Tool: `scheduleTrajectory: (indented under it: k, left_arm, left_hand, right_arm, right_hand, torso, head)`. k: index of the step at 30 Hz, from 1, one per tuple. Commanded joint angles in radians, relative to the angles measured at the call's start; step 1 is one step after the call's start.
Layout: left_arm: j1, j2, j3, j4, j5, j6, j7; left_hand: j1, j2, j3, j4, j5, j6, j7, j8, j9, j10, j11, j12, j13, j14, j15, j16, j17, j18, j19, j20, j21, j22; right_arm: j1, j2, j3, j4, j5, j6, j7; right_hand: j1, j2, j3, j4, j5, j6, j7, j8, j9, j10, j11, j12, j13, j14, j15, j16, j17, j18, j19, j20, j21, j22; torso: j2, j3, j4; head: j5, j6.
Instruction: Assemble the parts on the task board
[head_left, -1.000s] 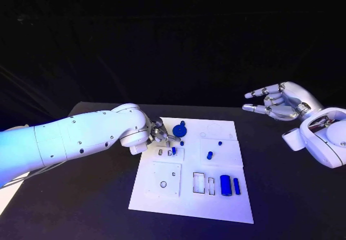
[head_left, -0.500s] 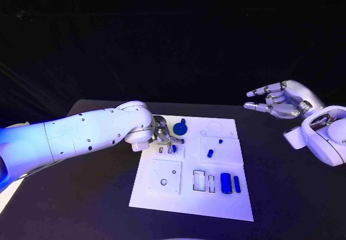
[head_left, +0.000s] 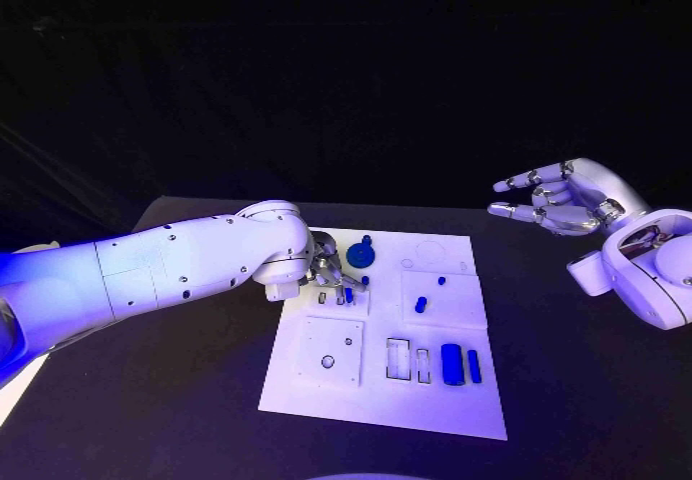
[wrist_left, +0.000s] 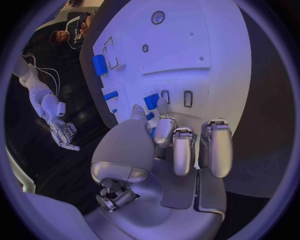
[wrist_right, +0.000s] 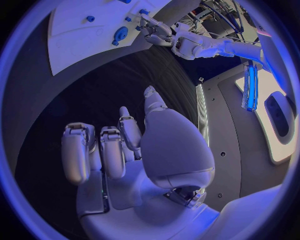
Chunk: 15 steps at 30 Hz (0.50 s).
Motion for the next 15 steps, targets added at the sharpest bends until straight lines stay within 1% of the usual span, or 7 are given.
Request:
scheduleTrajectory:
  k: [1, 8, 13, 15]
  left_arm:
    - [0.001, 0.006, -0.002, -0.003, -0.008, 0.028, -0.051]
    - [0.001, 0.012, -0.004, -0.004, -0.008, 0.033, -0.051]
    - [0.001, 0.015, -0.004, -0.005, -0.008, 0.031, -0.05]
    - [0.001, 0.016, -0.004, -0.005, -0.008, 0.024, -0.049]
  left_hand:
    - [0.021, 0.002, 0.014, -0.001, 0.006, -0.011, -0.001, 0.005, 0.007, 0.005, -0.002, 0.005, 0.002, 0.107, -0.007, 0.003, 0.263, -0.013, 0.061, -0.01, 0.003, 0.14]
    - [0.053, 0.004, 0.037, -0.006, 0.008, -0.016, -0.001, 0.007, 0.02, 0.005, -0.002, 0.006, 0.004, 0.107, -0.007, 0.003, 0.263, -0.013, 0.062, -0.01, 0.004, 0.142]
    - [0.084, 0.005, 0.071, -0.008, 0.014, -0.021, -0.003, 0.005, 0.028, 0.004, -0.004, 0.005, 0.004, 0.107, -0.008, 0.003, 0.263, -0.013, 0.062, -0.01, 0.004, 0.143]
    - [0.114, 0.015, 0.102, -0.017, 0.021, -0.026, -0.006, 0.001, 0.03, 0.003, -0.006, 0.004, 0.004, 0.107, -0.01, 0.003, 0.263, -0.013, 0.062, -0.012, 0.004, 0.142]
  right_arm:
    - [-0.001, 0.0, 0.0, 0.0, -0.005, 0.011, -0.003]
    - [-0.001, 0.001, 0.0, -0.002, -0.005, 0.013, -0.005]
    - [-0.001, 0.001, 0.0, -0.003, -0.006, 0.016, -0.006]
    - [-0.001, 0.001, 0.0, -0.003, -0.006, 0.017, -0.006]
  right_hand:
    - [0.011, 0.003, -0.009, 0.0, 0.006, 0.005, 0.0, 0.002, 0.001, 0.0, -0.008, -0.003, 0.016, 0.094, -0.008, -0.005, 0.231, 0.008, 0.0, -0.004, -0.006, 0.011]
    - [0.012, 0.004, -0.009, 0.0, 0.008, 0.005, 0.0, 0.002, 0.001, 0.0, -0.009, -0.003, 0.015, 0.094, -0.008, -0.005, 0.231, 0.008, -0.001, -0.004, -0.006, 0.01]
    - [0.012, 0.004, -0.009, 0.0, 0.008, 0.005, 0.0, 0.002, 0.001, 0.0, -0.009, -0.003, 0.015, 0.094, -0.008, -0.005, 0.231, 0.008, -0.001, -0.004, -0.006, 0.01]
    - [0.012, 0.005, -0.01, 0.0, 0.009, 0.005, 0.0, 0.002, 0.001, 0.001, -0.009, -0.003, 0.016, 0.094, -0.008, -0.005, 0.231, 0.008, -0.001, -0.004, -0.006, 0.01]
  torso:
    - [0.001, -0.0002, -0.0008]
    - [0.001, 0.0005, -0.0006]
    - [0.001, 0.0006, -0.0003]
    - [0.001, 0.0007, 0.0004]
  head:
    - [0.001, -0.002]
    - [0.0, -0.007]
    - [-0.001, -0.008]
    - [-0.001, -0.009]
